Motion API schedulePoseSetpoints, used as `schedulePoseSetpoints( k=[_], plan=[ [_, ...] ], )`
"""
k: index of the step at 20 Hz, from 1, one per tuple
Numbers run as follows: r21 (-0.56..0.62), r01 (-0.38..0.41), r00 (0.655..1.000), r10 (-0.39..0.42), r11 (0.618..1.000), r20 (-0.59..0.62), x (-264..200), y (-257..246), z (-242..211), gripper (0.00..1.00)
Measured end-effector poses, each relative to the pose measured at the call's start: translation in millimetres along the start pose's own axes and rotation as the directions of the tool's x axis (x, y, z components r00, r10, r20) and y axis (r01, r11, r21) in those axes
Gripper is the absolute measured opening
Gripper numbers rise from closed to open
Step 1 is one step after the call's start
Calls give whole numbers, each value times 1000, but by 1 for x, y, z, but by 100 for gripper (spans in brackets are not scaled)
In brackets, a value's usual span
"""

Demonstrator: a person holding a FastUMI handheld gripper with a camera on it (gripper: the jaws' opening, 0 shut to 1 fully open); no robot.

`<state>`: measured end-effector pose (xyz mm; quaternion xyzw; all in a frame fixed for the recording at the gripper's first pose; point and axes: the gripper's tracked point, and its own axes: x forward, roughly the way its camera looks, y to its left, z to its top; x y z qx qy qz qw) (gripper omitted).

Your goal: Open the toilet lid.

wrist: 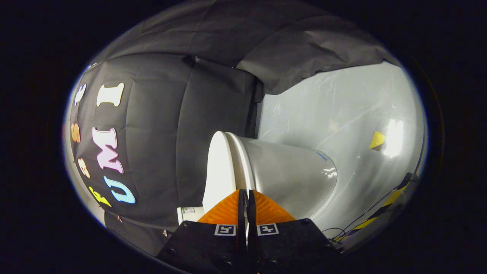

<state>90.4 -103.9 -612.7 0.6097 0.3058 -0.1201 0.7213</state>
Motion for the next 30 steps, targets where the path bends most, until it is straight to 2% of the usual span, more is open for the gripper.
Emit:
schedulePoseSetpoints(
  k=[4, 7, 10, 16, 18, 22, 28, 30],
  plan=[
    [-120, 41, 998, -36, 992, 41, -12, 30, 1, 6],
    [-237, 76, 995, -58, 968, 81, -25, 63, 0, 5],
    [-304, 108, 989, -72, 947, 128, -37, 99, -6, 5],
    [-491, 147, 974, -38, 859, 225, -69, 182, -34, 5],
    [-570, 157, 970, -17, 806, 243, -80, 208, -48, 5],
    [-715, 205, 960, 6, 669, 281, -93, 261, -82, 5],
    [-840, 235, 948, 74, 489, 309, -112, 321, -140, 5],
    [-861, 243, 944, 96, 446, 316, -116, 338, -161, 5]
  ],
)
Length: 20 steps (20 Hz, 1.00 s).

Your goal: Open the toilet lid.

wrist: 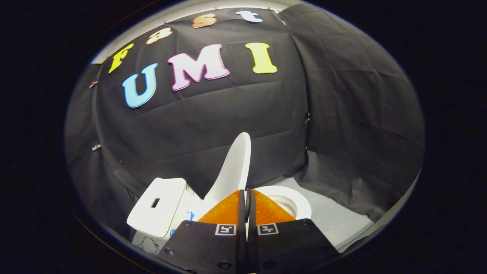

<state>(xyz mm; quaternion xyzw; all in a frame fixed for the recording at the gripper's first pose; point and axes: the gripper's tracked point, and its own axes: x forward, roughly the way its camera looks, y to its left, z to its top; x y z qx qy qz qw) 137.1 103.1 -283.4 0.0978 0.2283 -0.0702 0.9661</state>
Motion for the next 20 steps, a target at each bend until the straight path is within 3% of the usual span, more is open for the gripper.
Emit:
schedulePoseSetpoints(
  k=[9, 20],
  plan=[
    [-249, -51, 994, 72, 967, 78, -26, 115, 16, 7],
    [-416, -140, 981, 182, 898, 62, -44, 215, 2, 7]
  ],
)
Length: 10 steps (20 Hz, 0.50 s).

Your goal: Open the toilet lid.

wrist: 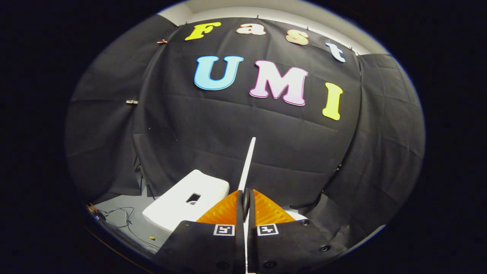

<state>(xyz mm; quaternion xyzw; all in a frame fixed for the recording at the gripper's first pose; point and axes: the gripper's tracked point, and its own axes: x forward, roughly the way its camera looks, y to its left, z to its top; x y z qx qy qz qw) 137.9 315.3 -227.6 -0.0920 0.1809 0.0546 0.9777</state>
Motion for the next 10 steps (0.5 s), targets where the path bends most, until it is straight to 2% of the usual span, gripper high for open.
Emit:
schedulePoseSetpoints(
  k=[3, 5, 10],
  plan=[
    [-15, -47, 999, 47, 999, 1, 1, 26, 3, 7],
    [-24, -73, 997, 73, 997, -1, 0, 40, 4, 11],
    [-52, -106, 994, 106, 993, -9, 0, 58, 5, 11]
  ],
)
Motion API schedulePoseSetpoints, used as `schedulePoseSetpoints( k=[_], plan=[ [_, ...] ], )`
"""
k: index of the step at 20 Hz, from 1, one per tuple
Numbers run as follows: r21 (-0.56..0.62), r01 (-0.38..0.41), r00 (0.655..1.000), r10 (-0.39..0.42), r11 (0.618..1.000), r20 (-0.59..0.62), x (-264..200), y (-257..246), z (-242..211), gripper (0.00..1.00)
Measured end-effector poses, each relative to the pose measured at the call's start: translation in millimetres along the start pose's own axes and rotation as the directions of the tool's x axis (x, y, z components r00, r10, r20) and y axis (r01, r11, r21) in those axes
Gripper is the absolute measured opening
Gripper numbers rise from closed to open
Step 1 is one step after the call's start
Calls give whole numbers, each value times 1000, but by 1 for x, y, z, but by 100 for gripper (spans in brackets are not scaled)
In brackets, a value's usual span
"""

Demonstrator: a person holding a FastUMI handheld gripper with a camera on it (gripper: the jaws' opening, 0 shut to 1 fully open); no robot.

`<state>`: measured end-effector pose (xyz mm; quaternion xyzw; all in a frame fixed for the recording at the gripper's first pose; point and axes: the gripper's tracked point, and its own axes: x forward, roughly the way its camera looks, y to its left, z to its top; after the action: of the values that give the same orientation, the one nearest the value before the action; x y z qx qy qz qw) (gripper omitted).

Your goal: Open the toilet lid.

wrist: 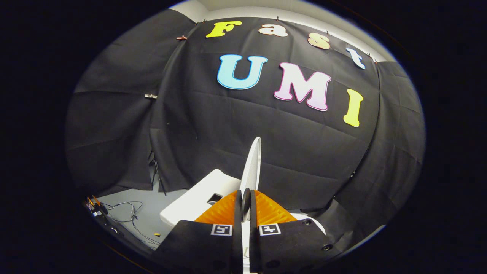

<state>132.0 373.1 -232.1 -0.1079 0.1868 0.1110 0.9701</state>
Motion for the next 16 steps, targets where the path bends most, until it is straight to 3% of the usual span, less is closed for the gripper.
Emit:
schedulePoseSetpoints(
  k=[3, 6, 9, 16],
  plan=[
    [-15, -24, 1000, 24, 1000, -1, 1, 9, 1, 11],
    [-14, -56, 998, 56, 998, 7, -5, 17, 3, 31],
    [-11, -68, 997, 68, 998, 39, -17, 11, 14, 100],
    [63, -79, 990, 71, 995, 125, -69, -37, 59, 99]
  ],
)
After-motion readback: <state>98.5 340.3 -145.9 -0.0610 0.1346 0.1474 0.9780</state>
